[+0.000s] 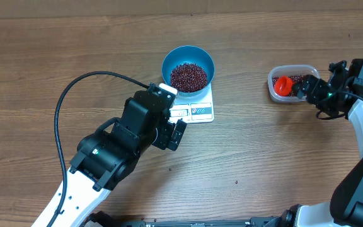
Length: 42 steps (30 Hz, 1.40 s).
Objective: Scoop item into bowl and weigh 150g on scale
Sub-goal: 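Lower the red scoop into the tub and release it with the right gripper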
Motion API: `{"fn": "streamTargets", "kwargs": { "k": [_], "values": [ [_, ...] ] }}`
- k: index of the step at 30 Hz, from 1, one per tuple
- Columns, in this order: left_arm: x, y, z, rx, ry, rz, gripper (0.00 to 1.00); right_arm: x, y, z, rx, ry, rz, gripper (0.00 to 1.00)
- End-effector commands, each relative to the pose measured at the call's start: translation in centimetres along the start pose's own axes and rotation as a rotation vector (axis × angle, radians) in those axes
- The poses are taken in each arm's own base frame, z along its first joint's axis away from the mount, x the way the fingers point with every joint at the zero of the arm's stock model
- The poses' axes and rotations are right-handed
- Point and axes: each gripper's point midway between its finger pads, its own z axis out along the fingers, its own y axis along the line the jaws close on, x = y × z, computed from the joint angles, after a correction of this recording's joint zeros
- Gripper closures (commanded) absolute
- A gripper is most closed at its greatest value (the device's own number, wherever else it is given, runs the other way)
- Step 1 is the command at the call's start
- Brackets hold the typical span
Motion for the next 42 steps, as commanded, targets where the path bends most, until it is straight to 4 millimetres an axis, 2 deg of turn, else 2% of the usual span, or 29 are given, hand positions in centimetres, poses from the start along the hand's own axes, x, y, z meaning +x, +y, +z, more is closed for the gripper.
{"fn": "streamTargets", "kwargs": {
  "k": [1,5,11,13,14,18,24,28,32,39,42],
  "values": [
    [-0.3,0.3,0.0,-0.011,-0.006,0.011,0.00,0.4,-2.6,-0.2,0.147,0.011,0.009,0.02],
    [-0.3,0.3,0.0,-0.011,-0.006,0.011,0.00,1.1,-3.9,-0.4,0.220,0.036,0.016,0.00],
    [-0.3,0.3,0.0,-0.011,-0.006,0.011,0.01,0.9,-3.5,-0.3,0.201,0.029,0.014,0.00],
    [-0.3,0.3,0.0,-0.011,-0.006,0.011,0.00,0.7,-2.5,-0.2,0.139,0.028,-0.033,0.00],
    [-0.3,0.3,0.0,-0.011,-0.006,0.011,0.00,0.7,-1.3,-0.1,0.070,0.030,-0.087,0.00],
    [-0.3,0.3,0.0,-0.011,-0.006,0.011,0.00,0.8,0.4,0.0,-0.032,0.033,-0.185,0.00],
    [-0.3,0.3,0.0,-0.011,-0.006,0.011,0.00,0.8,1.0,-0.7,-0.043,0.027,-0.315,0.00],
    [-0.3,0.3,0.0,-0.011,-0.006,0.011,0.01,-0.1,1.0,-2.7,0.005,-0.006,-0.331,0.00],
    [-0.3,0.3,0.0,-0.011,-0.006,0.011,0.00,-0.3,1.9,-5.4,0.020,-0.051,-0.449,0.00],
    [-0.3,0.3,0.0,-0.011,-0.006,0.011,0.00,-1.6,2.3,-10.8,0.132,-0.207,-0.491,0.00],
    [-0.3,0.3,0.0,-0.011,-0.006,0.011,0.01,-1.7,2.5,-11.6,0.133,-0.229,-0.501,0.00]
  ]
}}
